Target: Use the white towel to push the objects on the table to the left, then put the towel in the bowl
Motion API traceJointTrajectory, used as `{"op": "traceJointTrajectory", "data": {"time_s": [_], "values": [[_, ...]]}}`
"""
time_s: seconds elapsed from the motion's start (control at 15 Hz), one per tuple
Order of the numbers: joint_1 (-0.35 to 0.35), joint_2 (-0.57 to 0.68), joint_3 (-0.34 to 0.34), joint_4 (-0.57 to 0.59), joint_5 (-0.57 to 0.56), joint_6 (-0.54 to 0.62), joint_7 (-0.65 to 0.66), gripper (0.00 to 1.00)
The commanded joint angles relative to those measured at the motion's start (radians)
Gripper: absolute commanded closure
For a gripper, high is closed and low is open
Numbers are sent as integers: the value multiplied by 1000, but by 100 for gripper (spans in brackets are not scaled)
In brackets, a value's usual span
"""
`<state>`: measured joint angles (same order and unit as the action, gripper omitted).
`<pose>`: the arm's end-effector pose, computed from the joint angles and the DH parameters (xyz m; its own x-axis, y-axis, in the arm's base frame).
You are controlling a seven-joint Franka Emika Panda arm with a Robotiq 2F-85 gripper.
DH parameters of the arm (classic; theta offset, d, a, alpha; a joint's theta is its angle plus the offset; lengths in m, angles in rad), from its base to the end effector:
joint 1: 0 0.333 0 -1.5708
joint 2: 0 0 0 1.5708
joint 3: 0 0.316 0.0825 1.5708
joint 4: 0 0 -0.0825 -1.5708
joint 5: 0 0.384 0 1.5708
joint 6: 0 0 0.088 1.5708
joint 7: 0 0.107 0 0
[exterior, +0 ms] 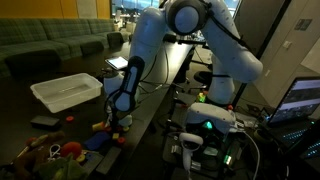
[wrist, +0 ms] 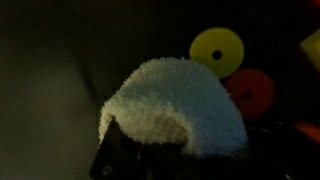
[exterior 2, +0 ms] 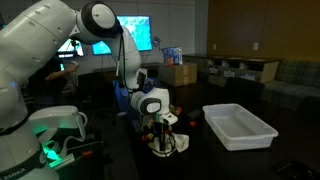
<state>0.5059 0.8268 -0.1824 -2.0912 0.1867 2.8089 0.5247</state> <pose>0.5123 0.1508 0.0225 0.9456 -0.3244 -0.0247 -0.3195 -0.9403 0.1170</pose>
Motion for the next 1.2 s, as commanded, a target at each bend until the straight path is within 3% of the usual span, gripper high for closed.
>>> {"op": "traceJointTrajectory", "data": {"time_s": [0.0, 0.6, 1.13], "values": [[25, 26, 62, 71, -26, -63, 48, 100], [6, 47, 193, 209, -9, -164, 69, 100], [-14, 48, 284, 282, 7, -164, 51, 100]]}}
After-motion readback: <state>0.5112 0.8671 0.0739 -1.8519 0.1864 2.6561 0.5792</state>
